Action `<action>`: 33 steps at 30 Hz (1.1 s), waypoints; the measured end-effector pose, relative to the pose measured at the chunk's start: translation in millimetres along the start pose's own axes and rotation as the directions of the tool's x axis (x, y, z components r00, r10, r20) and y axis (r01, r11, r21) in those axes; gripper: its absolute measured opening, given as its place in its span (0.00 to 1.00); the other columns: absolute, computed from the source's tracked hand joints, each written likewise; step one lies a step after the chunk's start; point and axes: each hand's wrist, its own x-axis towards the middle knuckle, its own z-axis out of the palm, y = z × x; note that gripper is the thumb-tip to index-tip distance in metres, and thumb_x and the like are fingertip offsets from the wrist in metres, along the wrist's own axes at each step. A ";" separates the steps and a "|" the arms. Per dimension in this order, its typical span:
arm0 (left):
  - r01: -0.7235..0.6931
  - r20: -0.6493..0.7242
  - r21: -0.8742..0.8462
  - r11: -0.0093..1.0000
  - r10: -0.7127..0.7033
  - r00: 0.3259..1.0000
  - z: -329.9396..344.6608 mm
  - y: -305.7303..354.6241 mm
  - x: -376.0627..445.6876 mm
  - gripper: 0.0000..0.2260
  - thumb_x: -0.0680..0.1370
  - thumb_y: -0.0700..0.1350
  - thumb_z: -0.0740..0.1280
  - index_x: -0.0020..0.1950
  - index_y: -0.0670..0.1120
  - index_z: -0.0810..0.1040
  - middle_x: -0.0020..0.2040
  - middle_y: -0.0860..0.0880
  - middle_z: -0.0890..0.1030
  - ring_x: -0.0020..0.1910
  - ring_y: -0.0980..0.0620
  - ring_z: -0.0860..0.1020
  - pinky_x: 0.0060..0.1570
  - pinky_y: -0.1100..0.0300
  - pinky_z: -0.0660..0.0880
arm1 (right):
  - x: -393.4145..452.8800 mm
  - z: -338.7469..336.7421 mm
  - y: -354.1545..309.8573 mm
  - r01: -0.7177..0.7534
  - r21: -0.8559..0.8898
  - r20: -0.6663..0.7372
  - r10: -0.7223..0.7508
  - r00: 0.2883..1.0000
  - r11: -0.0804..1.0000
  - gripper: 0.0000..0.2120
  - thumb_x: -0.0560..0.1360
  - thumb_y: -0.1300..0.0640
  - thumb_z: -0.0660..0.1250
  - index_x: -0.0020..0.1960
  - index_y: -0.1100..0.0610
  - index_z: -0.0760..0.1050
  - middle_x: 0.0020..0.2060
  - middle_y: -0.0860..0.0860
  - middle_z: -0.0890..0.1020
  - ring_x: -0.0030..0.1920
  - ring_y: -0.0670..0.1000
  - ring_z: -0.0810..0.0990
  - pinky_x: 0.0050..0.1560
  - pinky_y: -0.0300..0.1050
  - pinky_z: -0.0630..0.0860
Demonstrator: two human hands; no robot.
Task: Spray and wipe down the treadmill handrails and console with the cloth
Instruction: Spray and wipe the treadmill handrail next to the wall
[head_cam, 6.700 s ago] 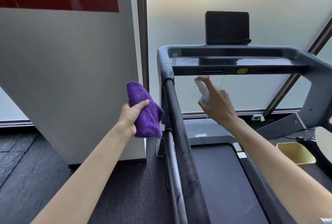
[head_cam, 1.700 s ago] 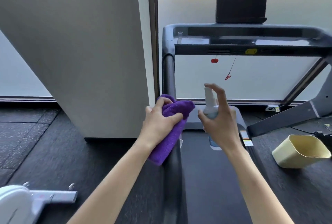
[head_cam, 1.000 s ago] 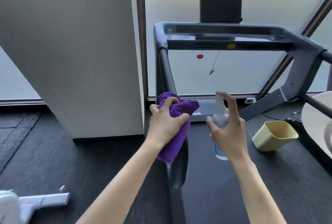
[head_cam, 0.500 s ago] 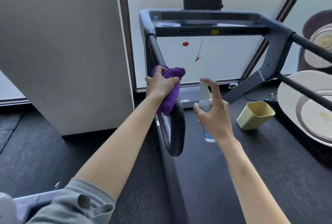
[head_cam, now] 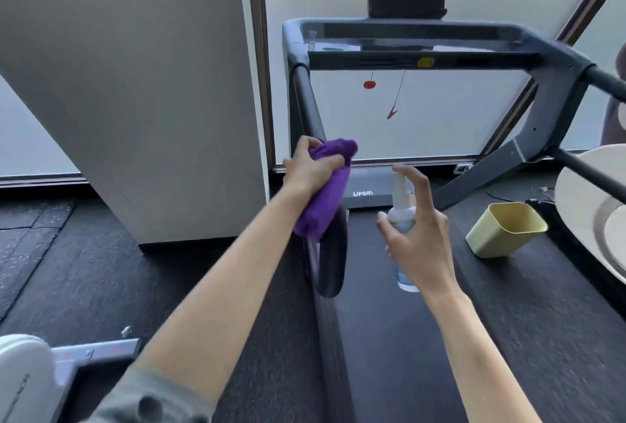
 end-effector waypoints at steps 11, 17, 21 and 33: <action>0.062 -0.125 -0.492 0.868 -0.141 0.982 -42.7 -100.1 -63.2 0.06 0.76 0.47 0.68 0.47 0.49 0.72 0.42 0.49 0.80 0.33 0.55 0.79 0.33 0.61 0.77 | -45.6 -3.8 1.4 0.078 -0.120 0.023 -0.076 0.997 0.990 0.30 0.72 0.64 0.69 0.67 0.42 0.66 0.42 0.42 0.77 0.35 0.42 0.73 0.37 0.27 0.69; -0.001 -0.125 -0.626 0.780 -0.099 0.987 -62.0 -102.0 -74.3 0.07 0.77 0.49 0.68 0.51 0.51 0.72 0.40 0.53 0.80 0.34 0.56 0.79 0.34 0.60 0.78 | -65.3 -5.7 2.0 0.100 -0.211 -0.093 -0.122 0.988 0.972 0.30 0.71 0.65 0.71 0.67 0.46 0.66 0.49 0.41 0.77 0.39 0.45 0.74 0.40 0.31 0.71; -0.032 -0.135 -0.600 0.799 -0.061 0.989 -65.3 -99.8 -76.3 0.07 0.77 0.48 0.68 0.51 0.51 0.72 0.42 0.51 0.80 0.34 0.56 0.79 0.34 0.59 0.78 | -73.5 -4.7 7.9 0.125 -0.238 -0.138 -0.161 0.977 0.963 0.30 0.69 0.69 0.71 0.65 0.49 0.66 0.48 0.40 0.75 0.39 0.44 0.74 0.41 0.31 0.68; -0.099 -0.137 -0.576 0.812 0.024 0.990 -44.1 -84.6 -94.7 0.07 0.77 0.48 0.68 0.51 0.51 0.72 0.37 0.57 0.81 0.33 0.57 0.78 0.32 0.61 0.77 | -71.6 -0.6 22.5 0.028 -0.313 -0.171 -0.085 0.982 0.949 0.32 0.69 0.67 0.71 0.66 0.45 0.65 0.46 0.49 0.81 0.34 0.53 0.75 0.38 0.40 0.70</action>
